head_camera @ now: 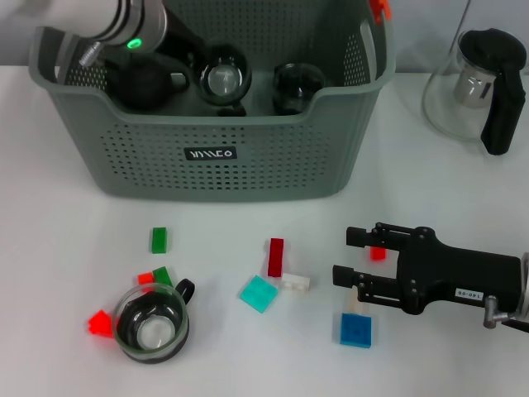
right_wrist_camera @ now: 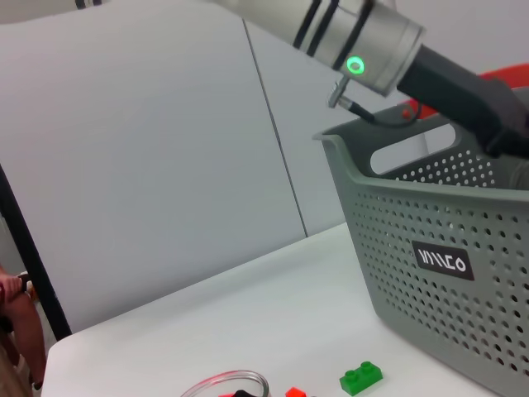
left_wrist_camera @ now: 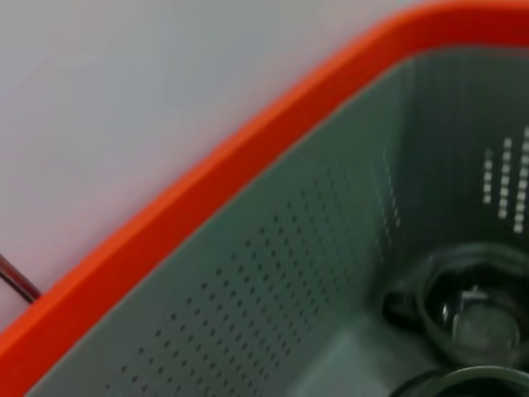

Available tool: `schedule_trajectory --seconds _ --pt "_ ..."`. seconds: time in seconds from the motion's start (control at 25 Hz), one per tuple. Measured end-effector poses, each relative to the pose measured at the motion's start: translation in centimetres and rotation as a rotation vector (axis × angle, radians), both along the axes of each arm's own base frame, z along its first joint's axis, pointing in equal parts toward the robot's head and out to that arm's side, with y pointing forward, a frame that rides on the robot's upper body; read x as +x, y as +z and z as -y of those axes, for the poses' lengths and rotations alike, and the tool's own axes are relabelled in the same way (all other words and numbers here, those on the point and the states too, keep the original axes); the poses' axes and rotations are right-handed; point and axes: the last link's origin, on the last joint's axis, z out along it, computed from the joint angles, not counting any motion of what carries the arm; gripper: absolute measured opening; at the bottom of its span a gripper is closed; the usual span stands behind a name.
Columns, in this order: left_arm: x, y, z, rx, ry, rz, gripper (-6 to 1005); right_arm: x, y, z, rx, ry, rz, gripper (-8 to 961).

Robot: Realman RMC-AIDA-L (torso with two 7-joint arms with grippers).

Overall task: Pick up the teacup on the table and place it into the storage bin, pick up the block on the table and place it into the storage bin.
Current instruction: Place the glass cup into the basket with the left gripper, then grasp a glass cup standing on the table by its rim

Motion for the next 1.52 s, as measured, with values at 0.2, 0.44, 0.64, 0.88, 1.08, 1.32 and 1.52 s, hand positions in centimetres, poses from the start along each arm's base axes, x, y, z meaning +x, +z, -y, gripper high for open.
schedule_trajectory --seconds 0.2,0.44,0.64,0.88,1.08,1.32,1.52 --pt "0.0 -0.6 0.1 -0.012 -0.003 -0.011 110 0.1 0.0 0.0 0.000 -0.003 0.000 712" --pt "0.3 -1.6 0.6 -0.045 -0.004 -0.011 123 0.2 0.0 0.1 0.001 -0.007 0.001 712" --pt "1.7 0.4 1.0 -0.039 0.010 0.113 134 0.2 0.1 0.0 0.002 -0.007 0.004 712" --pt "3.6 6.2 4.9 -0.152 -0.056 0.390 518 0.2 0.3 -0.1 -0.004 -0.016 0.004 712" --pt "0.8 8.9 9.3 -0.309 -0.062 0.458 662 0.2 0.3 -0.2 -0.004 -0.014 0.004 712" --pt "-3.6 8.5 14.7 -0.529 -0.130 0.401 710 0.2 0.5 -0.4 -0.011 -0.029 0.003 712" --pt "-6.7 6.3 16.7 -0.602 -0.088 0.322 707 0.2 0.5 -0.5 -0.009 -0.032 0.005 713"
